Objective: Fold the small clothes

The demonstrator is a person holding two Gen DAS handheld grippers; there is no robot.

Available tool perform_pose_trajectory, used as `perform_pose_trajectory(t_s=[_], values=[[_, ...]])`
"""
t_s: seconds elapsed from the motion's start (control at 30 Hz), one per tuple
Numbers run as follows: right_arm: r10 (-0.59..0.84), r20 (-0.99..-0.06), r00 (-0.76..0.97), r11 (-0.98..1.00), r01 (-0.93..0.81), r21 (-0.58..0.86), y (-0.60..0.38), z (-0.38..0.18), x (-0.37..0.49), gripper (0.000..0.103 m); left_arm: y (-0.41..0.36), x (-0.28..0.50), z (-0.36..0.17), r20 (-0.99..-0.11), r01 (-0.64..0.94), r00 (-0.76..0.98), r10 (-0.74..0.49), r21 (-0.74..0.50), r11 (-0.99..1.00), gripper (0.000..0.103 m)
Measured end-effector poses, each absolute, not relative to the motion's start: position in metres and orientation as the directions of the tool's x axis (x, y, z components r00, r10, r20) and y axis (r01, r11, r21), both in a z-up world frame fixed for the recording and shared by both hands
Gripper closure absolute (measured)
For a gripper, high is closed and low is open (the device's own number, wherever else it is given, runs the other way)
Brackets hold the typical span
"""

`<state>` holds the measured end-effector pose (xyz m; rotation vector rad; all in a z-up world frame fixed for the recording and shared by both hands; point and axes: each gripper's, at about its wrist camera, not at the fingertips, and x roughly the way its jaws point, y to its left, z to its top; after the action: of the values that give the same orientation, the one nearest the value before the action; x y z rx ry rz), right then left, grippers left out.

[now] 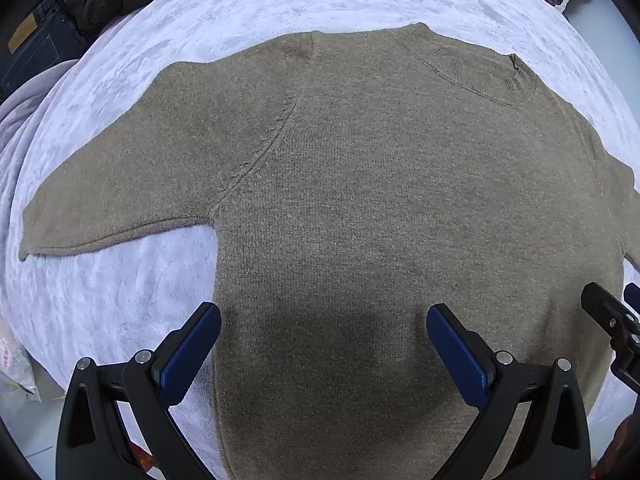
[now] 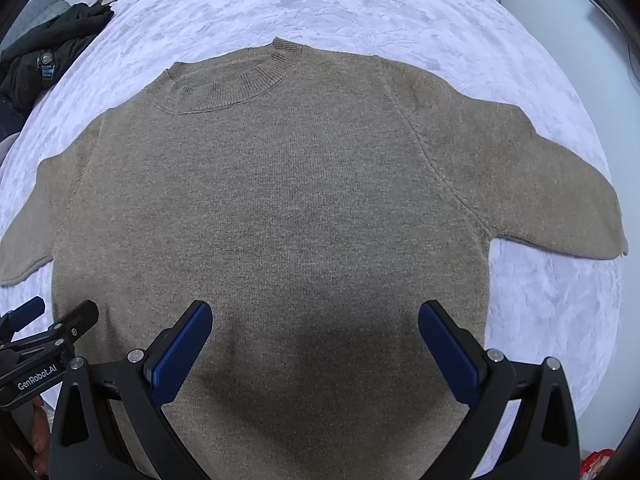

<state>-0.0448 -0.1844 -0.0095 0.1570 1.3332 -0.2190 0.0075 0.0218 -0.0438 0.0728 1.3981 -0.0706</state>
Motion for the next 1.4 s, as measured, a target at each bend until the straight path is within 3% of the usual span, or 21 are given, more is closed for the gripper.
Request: perform_pose_trajectory(t_s=[0.4, 0.6, 0.9, 1.17, 1.27, 1.4], values=[[-0.06, -0.969, 0.239, 0.968, 0.251, 0.002, -0.177, -0.002, -0.045, 0.0, 0.023, 0.003, -0.036, -0.984, 0.087, 0.176, -0.035, -0.019, 0.996, 0.0], [-0.036, -0.966, 0.256, 0.978, 0.21, 0.019, -0.158, 0.001, -0.04, 0.0, 0.06, 0.008, -0.032, -0.969, 0.005, 0.204, -0.136, -0.138, 0.99, 0.0], [0.031, -0.957, 0.288, 0.994, 0.089, 0.059, -0.108, 0.003, -0.028, 0.0, 0.189, 0.019, -0.036, -0.94, -0.221, 0.305, -0.155, -0.228, 0.948, 0.0], [0.072, -0.961, 0.266, 0.997, -0.011, 0.072, -0.059, -0.004, -0.015, 0.0, 0.337, 0.003, -0.051, -0.868, -0.482, 0.465, -0.176, -0.415, 0.772, 0.0], [0.08, -0.961, 0.264, 0.996, -0.048, 0.069, -0.041, -0.006, -0.009, 0.0, 0.364, 0.007, -0.064, -0.835, -0.505, 0.503, -0.221, -0.492, 0.71, 0.0], [0.091, -0.96, 0.264, 0.994, -0.089, 0.07, -0.019, -0.005, -0.004, 0.0, 0.377, 0.026, -0.066, -0.825, -0.5, 0.533, -0.191, -0.489, 0.715, 0.0]])
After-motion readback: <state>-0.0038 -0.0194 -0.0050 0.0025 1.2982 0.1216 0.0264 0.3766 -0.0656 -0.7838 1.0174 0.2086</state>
